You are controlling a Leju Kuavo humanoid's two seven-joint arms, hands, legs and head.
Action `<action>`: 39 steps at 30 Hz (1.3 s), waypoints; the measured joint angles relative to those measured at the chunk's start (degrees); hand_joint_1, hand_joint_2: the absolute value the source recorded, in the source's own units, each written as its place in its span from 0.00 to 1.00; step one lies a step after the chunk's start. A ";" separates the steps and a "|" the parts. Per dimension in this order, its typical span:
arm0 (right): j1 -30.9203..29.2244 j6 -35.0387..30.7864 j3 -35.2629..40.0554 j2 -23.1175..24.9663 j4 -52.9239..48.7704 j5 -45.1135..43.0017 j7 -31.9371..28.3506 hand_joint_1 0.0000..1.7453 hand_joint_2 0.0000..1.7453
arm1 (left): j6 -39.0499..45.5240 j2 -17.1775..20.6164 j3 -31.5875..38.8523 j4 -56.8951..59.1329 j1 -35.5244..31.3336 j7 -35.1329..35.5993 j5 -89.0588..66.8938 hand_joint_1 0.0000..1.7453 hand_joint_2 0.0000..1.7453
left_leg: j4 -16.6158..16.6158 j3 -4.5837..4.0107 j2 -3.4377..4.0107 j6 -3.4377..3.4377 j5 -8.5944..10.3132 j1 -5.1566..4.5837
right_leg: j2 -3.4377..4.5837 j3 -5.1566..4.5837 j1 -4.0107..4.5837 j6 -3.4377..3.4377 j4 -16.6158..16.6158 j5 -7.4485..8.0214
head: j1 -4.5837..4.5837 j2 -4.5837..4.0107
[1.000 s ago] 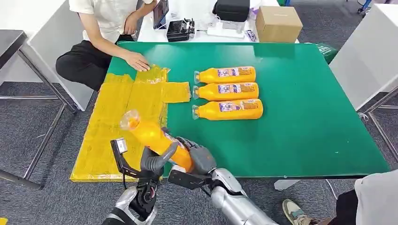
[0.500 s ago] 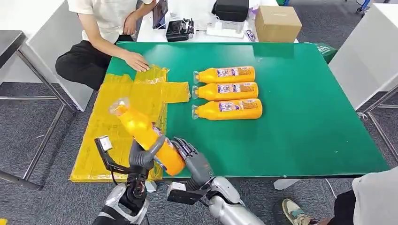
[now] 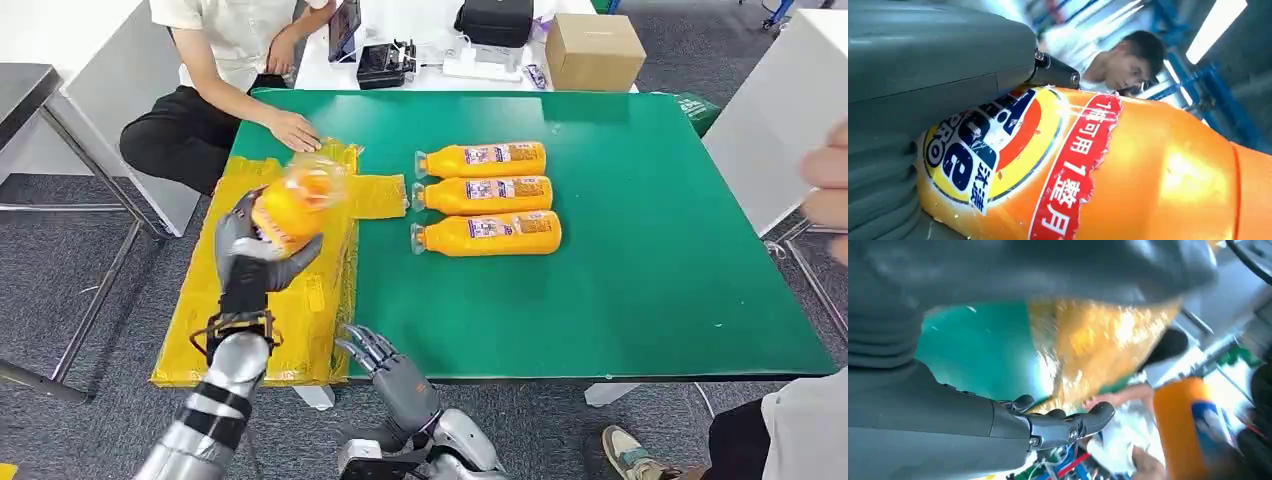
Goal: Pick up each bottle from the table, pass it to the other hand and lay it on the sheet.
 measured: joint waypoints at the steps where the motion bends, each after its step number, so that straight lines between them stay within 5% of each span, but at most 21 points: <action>1: 0.00 -0.02 -0.09 0.24 -0.50 -0.37 -0.13 0.00 1.00 | -1.56 0.22 -0.68 2.12 -1.82 1.44 -3.43 1.00 1.00 | 0.00 0.00 0.00 -0.01 0.03 0.00 | 0.00 0.00 -0.01 0.01 0.00 0.01 | 0.02 0.00; 9: 0.34 1.03 -0.17 1.05 -3.93 -1.46 -0.50 0.00 1.00 | -7.91 0.33 -3.71 18.38 -11.09 3.53 -9.14 1.00 1.00 | 0.01 -0.01 0.13 -0.01 0.04 -0.01 | 0.11 -0.06 0.00 -0.12 0.01 0.16 | 0.00 0.00; 27: 0.53 2.89 -0.50 1.20 -4.83 -2.60 -1.14 0.00 1.00 | -12.07 0.13 -4.74 28.00 -15.93 6.73 -11.37 1.00 1.00 | 0.01 -0.04 0.12 -0.01 0.04 -0.01 | 0.10 -0.09 0.00 -0.13 0.01 0.14 | 0.00 0.00; 28: 0.53 3.01 -0.50 1.31 -4.83 -2.82 -1.16 0.00 0.00 | -12.69 -0.04 -4.74 29.73 -16.85 7.44 -12.04 1.00 1.00 | 0.00 -0.05 0.12 -0.02 0.04 -0.01 | 0.10 -0.09 0.00 -0.13 0.01 0.15 | -0.02 0.00; 30: 0.43 3.39 -0.50 1.42 -4.83 -3.32 -1.18 0.00 0.00 | -13.68 -0.42 -4.74 33.53 -18.88 8.73 -13.11 1.00 1.00 | 0.00 -0.04 0.12 -0.02 0.05 -0.01 | 0.10 -0.08 0.00 -0.13 0.01 0.15 | -0.02 0.00; 31: 0.41 3.45 -0.50 1.49 -4.83 -3.63 -1.18 0.00 0.00 | -13.94 -0.53 -4.74 35.28 -19.74 9.23 -13.40 0.75 1.00 | 0.00 -0.04 0.13 -0.02 0.06 -0.01 | 0.10 -0.08 0.00 -0.13 0.02 0.15 | -0.02 0.00; 32: 0.38 3.45 -0.50 1.51 -4.83 -3.89 -1.18 0.00 0.00 | -13.99 -0.61 -4.74 36.63 -20.36 9.54 -13.64 0.00 1.00 | 0.00 -0.04 0.14 -0.02 0.06 -0.01 | 0.10 -0.08 0.00 -0.13 0.02 0.15 | 0.00 0.00; 36: 0.24 3.34 -0.48 1.51 -4.85 -5.00 -1.20 0.00 0.00 | -17.07 -1.05 -4.74 41.56 -21.91 10.74 -14.08 0.07 1.00 | 0.00 -0.05 0.11 -0.02 0.06 -0.01 | 0.10 -0.08 0.00 -0.13 0.02 0.15 | -0.02 0.00; 39: -0.23 3.02 0.00 1.49 -4.85 -6.69 -1.22 0.00 0.00 | -22.58 -1.49 -4.74 44.47 -22.37 14.07 -14.58 0.00 1.00 | 0.00 -0.06 0.14 -0.02 0.05 -0.01 | 0.11 -0.10 0.00 -0.13 0.02 0.15 | -0.02 0.00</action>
